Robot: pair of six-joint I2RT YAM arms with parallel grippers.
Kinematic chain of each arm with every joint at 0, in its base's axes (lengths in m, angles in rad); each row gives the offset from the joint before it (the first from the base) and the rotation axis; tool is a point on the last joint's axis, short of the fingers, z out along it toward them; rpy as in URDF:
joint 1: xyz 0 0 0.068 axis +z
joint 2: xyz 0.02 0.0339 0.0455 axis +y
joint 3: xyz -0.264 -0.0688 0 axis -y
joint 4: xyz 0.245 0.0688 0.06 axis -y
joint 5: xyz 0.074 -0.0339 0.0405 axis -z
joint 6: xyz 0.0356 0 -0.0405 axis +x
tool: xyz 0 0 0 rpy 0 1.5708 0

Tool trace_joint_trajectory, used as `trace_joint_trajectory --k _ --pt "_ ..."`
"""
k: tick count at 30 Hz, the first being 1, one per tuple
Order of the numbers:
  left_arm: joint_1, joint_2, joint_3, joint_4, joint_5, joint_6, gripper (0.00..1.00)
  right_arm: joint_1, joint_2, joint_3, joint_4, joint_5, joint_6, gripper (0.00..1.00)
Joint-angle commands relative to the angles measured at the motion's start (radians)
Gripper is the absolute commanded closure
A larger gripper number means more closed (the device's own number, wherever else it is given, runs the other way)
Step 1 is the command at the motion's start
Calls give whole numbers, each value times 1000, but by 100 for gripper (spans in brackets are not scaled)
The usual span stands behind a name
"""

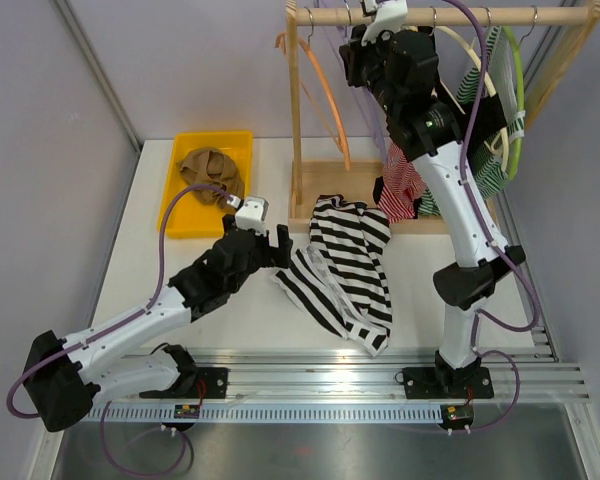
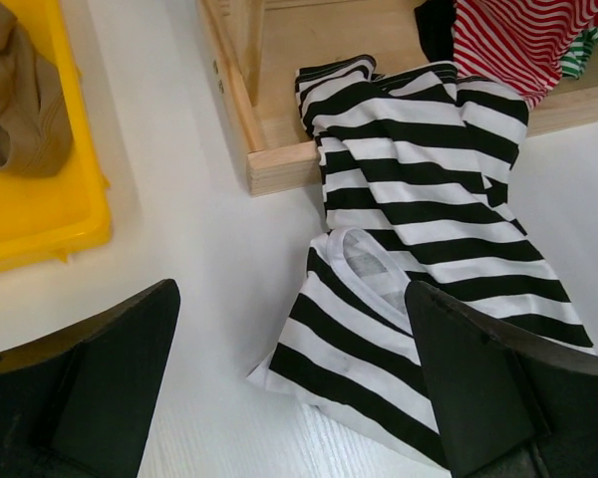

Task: Remove the tank top from the hanger
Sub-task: Hang the hanger back to the clothesline with the right arm

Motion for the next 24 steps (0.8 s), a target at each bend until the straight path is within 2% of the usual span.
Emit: trace_joint_trajectory --k 1,4,13,24 --pt "12 -35 -20 23 -15 -11 1 -22 70 150 -3 -47 11 100" --pt "21 -44 -30 17 -18 -11 1 -29 111 198 -3 -58 23 100" --pt "35 -70 -65 24 -12 -23 1 -29 135 144 31 -113 86 100" --pt "44 -73 -82 30 5 -29 1 -28 39 -52 92 -124 128 100"
